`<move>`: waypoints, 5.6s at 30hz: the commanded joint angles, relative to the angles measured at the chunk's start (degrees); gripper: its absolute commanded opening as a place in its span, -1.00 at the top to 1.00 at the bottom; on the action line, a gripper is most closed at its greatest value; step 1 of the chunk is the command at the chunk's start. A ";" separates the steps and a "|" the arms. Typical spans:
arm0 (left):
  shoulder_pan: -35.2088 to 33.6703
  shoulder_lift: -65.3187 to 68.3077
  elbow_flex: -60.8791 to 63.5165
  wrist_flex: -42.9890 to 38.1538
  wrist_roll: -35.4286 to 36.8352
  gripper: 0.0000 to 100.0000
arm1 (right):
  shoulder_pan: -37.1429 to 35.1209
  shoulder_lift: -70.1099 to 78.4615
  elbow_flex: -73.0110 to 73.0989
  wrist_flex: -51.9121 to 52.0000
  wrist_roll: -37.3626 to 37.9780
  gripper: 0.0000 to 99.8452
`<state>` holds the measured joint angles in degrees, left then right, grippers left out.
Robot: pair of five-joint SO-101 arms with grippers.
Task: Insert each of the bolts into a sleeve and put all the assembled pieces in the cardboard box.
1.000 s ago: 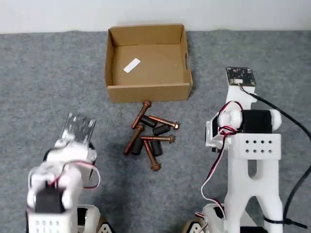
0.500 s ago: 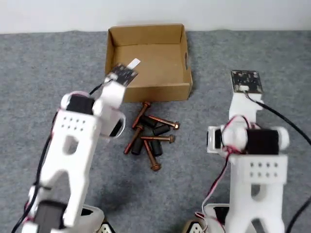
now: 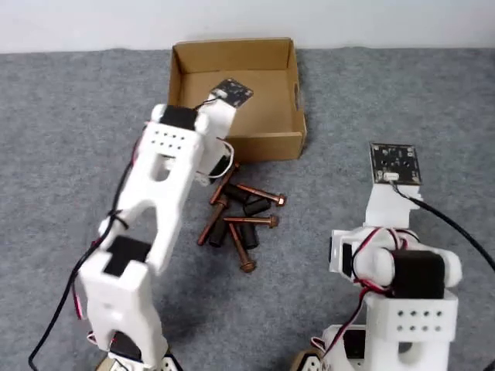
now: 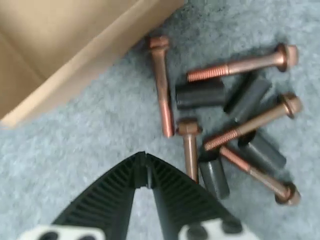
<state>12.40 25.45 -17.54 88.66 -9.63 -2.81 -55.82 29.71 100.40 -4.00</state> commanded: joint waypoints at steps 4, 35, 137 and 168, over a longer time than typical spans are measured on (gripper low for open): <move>2.20 10.02 -14.20 -0.88 0.00 0.99 | 0.48 -1.63 -0.44 1.54 -0.18 0.98; 2.02 24.62 -27.03 -3.87 2.29 0.83 | 0.48 -1.71 -0.44 1.63 -0.18 0.98; 21.45 -129.49 87.52 -38.24 35.43 0.99 | -45.32 -47.78 50.37 -45.14 -0.09 0.98; 21.89 -129.49 90.95 -27.60 32.00 0.99 | -45.14 -47.96 46.33 -44.79 0.00 0.98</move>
<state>33.93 -103.60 76.44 57.45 25.45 -47.82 -103.03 80.44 56.79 -4.00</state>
